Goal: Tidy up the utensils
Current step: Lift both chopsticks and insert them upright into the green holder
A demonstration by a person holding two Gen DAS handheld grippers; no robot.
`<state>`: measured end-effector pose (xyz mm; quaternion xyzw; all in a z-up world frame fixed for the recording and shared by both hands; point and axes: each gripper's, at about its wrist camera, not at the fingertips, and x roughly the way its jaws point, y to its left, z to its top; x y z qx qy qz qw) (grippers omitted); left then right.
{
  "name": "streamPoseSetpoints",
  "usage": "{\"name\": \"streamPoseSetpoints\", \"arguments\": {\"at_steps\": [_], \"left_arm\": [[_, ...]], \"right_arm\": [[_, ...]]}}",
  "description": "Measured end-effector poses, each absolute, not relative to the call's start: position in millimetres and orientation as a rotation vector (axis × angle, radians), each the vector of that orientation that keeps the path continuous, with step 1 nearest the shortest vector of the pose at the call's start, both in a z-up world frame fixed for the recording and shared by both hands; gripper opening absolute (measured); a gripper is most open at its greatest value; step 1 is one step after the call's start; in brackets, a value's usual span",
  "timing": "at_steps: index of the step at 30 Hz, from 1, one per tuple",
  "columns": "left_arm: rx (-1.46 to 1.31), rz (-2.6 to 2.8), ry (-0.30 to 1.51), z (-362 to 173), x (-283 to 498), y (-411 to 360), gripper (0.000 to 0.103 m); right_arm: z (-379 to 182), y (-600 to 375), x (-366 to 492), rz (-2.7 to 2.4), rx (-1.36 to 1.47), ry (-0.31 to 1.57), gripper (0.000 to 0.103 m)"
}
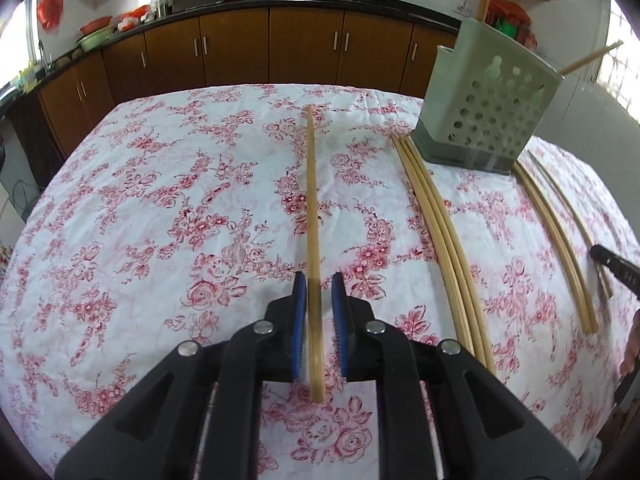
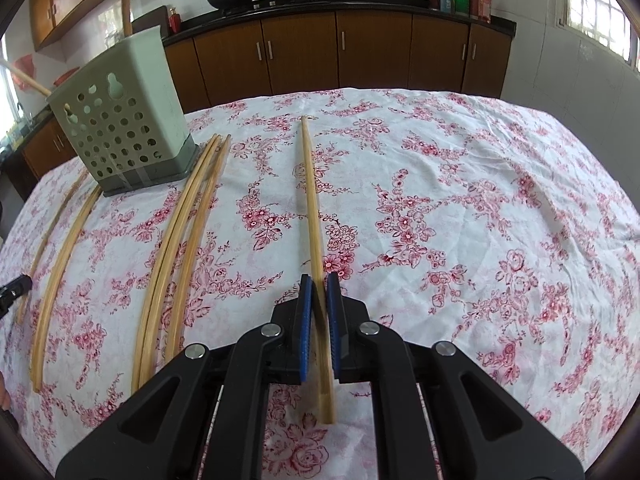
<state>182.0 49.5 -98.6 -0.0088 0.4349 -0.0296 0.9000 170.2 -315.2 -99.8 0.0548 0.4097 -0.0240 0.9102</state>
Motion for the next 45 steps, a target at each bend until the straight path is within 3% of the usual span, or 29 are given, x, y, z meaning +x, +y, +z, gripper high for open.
{"name": "streamPoseSetpoints", "arguments": {"at_steps": [4, 17, 32, 39, 45], "left_arm": [[0.029, -0.06, 0.882, -89.5, 180.5, 46.6, 0.008], [-0.121, -0.099, 0.565, 34.6, 168.2, 67.8, 0.008], [-0.069, -0.233, 0.35, 138.2, 143.7, 22.6, 0.008], [-0.119, -0.24, 0.177, 178.3, 152.3, -6.3, 0.008], [-0.136, -0.207, 0.125, 178.8, 181.9, -28.9, 0.008]], "right_arm": [[-85.4, -312.8, 167.0, -0.058, 0.114, 0.809, 0.008], [10.6, -329.4, 144.4, -0.067, 0.152, 0.512, 0.008], [124.7, -307.9, 122.9, 0.136, 0.282, 0.181, 0.008], [141.3, -283.7, 142.5, 0.158, 0.274, 0.093, 0.008], [129.3, -270.9, 168.4, 0.147, 0.255, 0.11, 0.008]]}}
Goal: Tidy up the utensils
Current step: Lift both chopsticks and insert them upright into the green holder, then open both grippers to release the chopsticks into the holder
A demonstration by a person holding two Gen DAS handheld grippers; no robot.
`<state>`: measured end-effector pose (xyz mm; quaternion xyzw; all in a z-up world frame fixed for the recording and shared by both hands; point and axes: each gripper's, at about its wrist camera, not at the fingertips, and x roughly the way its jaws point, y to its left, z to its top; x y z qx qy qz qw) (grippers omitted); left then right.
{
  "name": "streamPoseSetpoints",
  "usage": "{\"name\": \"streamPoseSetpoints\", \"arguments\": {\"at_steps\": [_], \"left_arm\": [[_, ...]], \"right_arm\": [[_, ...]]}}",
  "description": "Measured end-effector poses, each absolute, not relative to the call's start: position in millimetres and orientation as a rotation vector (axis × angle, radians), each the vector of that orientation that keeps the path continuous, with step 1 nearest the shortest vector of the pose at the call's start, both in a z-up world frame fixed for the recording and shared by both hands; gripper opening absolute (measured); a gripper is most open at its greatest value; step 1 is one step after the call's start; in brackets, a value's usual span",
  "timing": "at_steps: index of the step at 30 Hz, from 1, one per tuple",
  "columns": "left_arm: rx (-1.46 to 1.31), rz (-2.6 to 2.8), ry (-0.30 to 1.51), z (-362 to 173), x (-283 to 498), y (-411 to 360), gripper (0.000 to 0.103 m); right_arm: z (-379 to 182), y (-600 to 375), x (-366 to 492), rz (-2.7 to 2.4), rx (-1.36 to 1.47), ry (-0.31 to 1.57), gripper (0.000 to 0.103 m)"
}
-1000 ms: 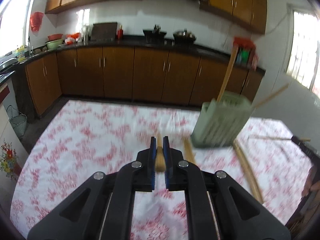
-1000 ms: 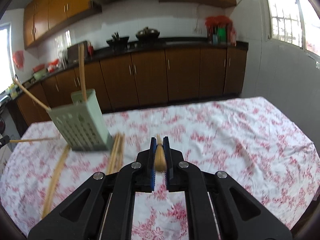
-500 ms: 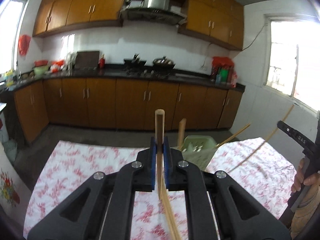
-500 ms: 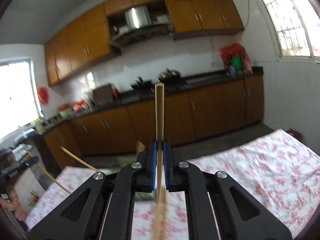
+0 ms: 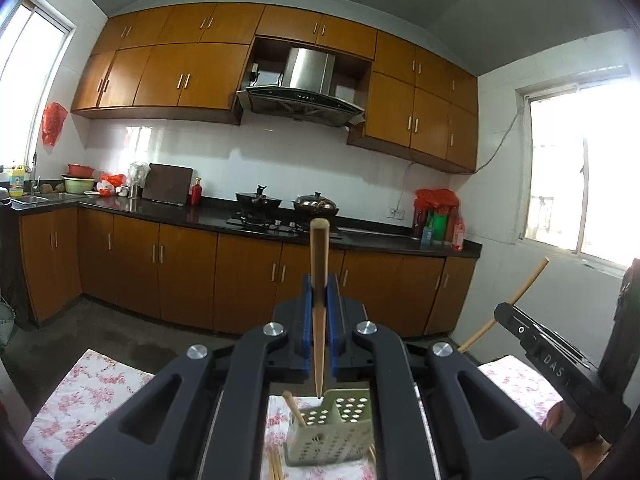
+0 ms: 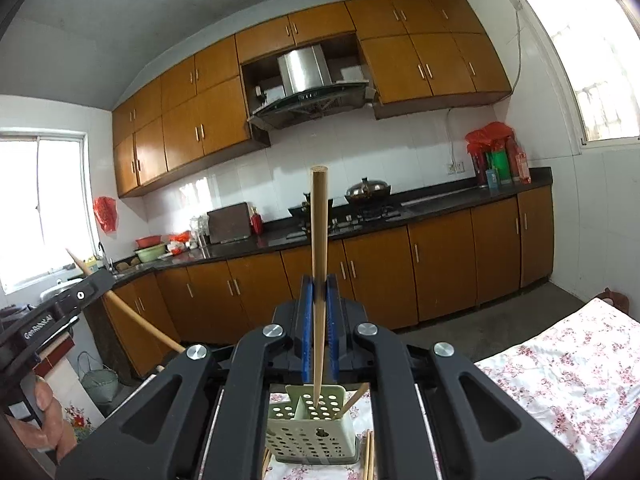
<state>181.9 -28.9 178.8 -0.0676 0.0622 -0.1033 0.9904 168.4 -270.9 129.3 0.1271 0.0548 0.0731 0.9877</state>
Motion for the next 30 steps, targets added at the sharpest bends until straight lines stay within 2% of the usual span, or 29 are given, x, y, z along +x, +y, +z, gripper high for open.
{"name": "streamPoseSetpoints", "arguments": {"at_steps": [11, 13, 15, 16, 20, 24, 27, 30], "left_arm": [[-0.164, -0.211, 0.256, 125.2, 223.0, -33.6, 0.008], [-0.163, -0.218, 0.253, 124.6, 221.6, -30.4, 0.013], [-0.168, -0.22, 0.238, 128.2, 215.7, -28.0, 0.02], [-0.172, -0.22, 0.228, 130.7, 212.1, -24.0, 0.023], [-0.191, -0.207, 0.192, 138.4, 192.2, -6.0, 0.028], [-0.201, -0.159, 0.192, 134.4, 166.1, 20.2, 0.034], [-0.186, -0.095, 0.247, 112.2, 155.1, 42.6, 0.04], [-0.195, -0.085, 0.411, 69.3, 163.6, 59.0, 0.04]], "right_arm": [[98.6, -258.9, 192.3, 0.164, 0.237, 0.25, 0.009], [100.5, -259.8, 189.7, 0.165, 0.237, 0.255, 0.016], [106.0, -260.5, 185.5, 0.156, 0.237, 0.239, 0.037], [108.4, -262.4, 182.0, 0.152, 0.237, 0.227, 0.038], [119.1, -279.5, 162.1, 0.113, 0.247, 0.193, 0.038], [105.5, -308.7, 146.4, 0.03, 0.274, 0.225, 0.038], [68.3, -329.5, 149.1, -0.032, 0.295, 0.358, 0.038], [10.6, -338.5, 165.0, -0.015, 0.341, 0.579, 0.036]]}}
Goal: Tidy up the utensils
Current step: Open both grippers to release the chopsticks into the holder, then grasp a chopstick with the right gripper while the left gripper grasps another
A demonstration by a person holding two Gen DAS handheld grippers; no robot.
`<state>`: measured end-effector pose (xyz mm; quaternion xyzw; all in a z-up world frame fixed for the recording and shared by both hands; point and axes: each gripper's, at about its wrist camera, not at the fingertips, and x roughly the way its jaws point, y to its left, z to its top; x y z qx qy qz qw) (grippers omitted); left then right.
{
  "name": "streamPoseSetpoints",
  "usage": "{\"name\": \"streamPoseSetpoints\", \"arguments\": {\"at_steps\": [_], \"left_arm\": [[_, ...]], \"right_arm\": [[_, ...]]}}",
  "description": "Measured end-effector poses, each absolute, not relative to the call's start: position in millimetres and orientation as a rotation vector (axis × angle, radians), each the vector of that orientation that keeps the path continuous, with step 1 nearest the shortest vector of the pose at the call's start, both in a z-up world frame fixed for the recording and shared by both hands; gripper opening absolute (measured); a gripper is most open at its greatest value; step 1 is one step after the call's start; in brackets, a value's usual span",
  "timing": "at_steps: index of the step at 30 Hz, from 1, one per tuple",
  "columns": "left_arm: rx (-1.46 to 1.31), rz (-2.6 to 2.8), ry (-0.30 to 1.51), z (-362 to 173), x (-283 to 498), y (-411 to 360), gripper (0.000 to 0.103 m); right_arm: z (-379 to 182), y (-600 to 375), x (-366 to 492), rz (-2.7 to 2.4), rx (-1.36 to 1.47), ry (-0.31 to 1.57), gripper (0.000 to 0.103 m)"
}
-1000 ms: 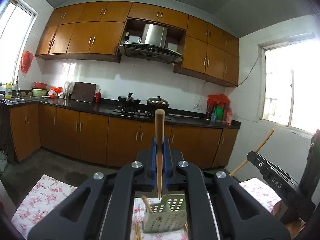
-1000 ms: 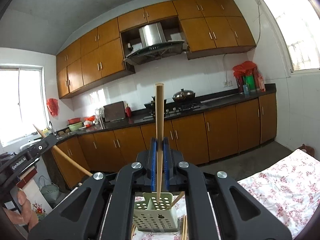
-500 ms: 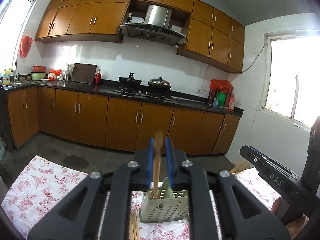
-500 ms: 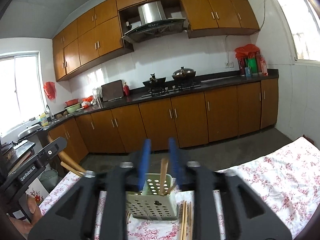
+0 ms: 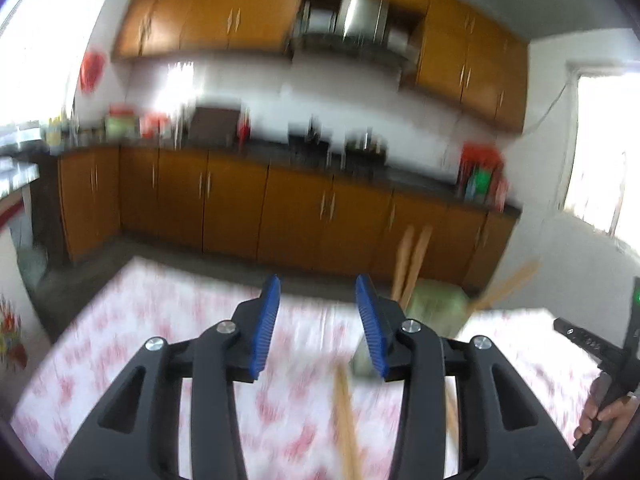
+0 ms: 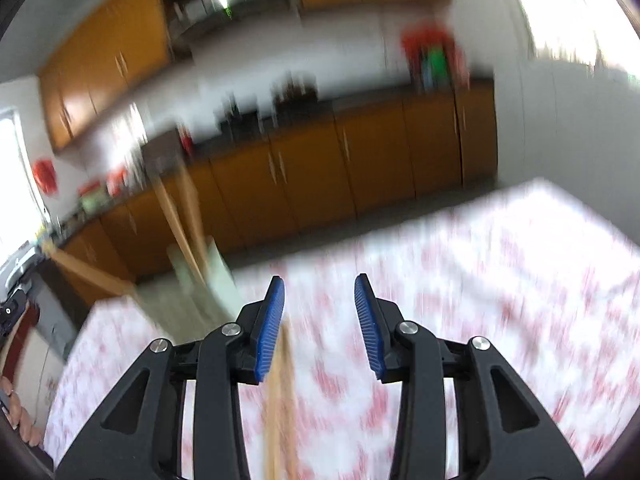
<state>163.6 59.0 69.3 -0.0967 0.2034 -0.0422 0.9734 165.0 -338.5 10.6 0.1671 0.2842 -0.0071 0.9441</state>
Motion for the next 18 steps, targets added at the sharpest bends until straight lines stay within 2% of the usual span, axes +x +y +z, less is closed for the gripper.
{"name": "streamPoseSetpoints", "arguments": {"at_steps": [3, 6, 12, 13, 15, 18], "left_arm": [[-0.221, -0.077, 0.571, 20.1, 174.8, 67.5, 0.039], [-0.239, -0.095, 0.661, -17.9, 175.7, 65.2, 0.031], [-0.196, -0.153, 0.768, -55.0, 177.3, 42.8, 0.029], [-0.188, -0.16, 0.78, -60.1, 176.6, 34.4, 0.028], [-0.178, -0.184, 0.808, -69.5, 176.4, 27.1, 0.025], [-0.162, -0.209, 0.843, -79.7, 174.4, 17.7, 0.021]], "right_arm": [[-41.3, -323.5, 172.8, 0.046, 0.326, 0.747, 0.022], [-68.5, -298.0, 173.0, 0.108, 0.275, 0.823, 0.02], [-94.3, -271.2, 176.7, 0.15, 0.214, 0.891, 0.02], [-95.1, -268.8, 177.5, 0.146, 0.2, 0.899, 0.019], [-98.5, -267.1, 176.0, 0.114, 0.149, 0.897, 0.008], [-97.3, -276.8, 176.0, 0.044, 0.139, 0.89, 0.008]]}}
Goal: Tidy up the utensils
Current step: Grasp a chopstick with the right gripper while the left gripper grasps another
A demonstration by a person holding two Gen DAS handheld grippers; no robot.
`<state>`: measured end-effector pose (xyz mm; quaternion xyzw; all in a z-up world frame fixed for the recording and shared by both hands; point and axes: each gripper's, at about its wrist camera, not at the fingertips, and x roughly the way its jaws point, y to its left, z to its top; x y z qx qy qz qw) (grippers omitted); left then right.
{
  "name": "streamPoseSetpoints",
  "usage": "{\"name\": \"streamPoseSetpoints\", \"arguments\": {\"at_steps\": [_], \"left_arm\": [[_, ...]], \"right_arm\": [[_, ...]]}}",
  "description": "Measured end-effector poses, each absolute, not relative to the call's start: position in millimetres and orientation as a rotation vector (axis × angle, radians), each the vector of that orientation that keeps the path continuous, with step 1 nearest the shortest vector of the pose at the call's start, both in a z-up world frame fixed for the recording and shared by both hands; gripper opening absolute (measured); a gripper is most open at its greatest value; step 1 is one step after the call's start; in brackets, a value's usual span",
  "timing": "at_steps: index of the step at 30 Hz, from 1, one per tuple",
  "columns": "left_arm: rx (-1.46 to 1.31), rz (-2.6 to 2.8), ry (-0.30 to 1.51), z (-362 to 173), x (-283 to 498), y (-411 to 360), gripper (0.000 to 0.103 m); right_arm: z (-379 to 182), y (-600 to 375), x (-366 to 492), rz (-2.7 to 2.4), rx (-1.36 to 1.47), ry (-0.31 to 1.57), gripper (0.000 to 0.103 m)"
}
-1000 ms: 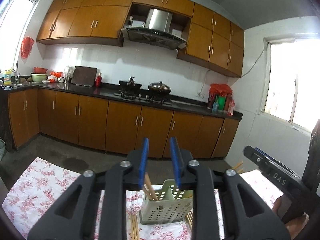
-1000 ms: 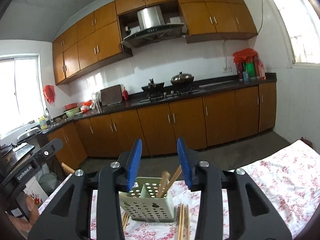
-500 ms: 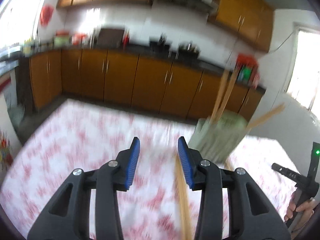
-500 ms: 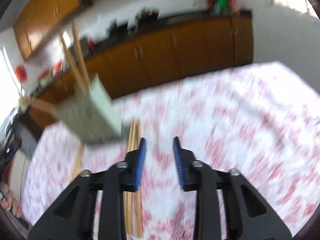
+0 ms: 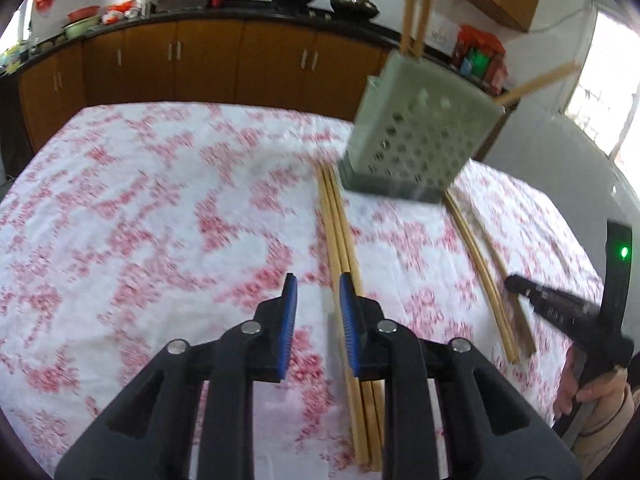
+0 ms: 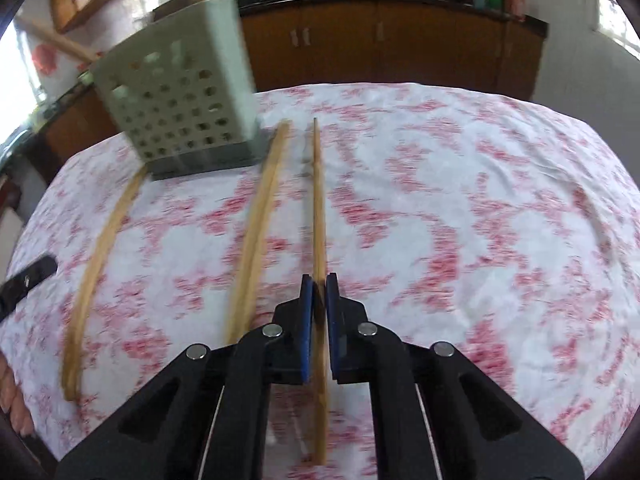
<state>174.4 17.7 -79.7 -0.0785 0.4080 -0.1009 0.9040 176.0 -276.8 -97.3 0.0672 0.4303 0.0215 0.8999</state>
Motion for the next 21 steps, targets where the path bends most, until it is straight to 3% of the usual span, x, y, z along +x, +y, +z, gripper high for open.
{"name": "streamPoseSetpoints", "arguments": {"at_steps": [21], "left_arm": [[-0.045, -0.225, 0.92, -98.6, 169.2, -9.1, 0.014]], "right_arm": [[-96.9, -288.0, 169.6, 0.018, 0.128, 0.885, 0.008]]}}
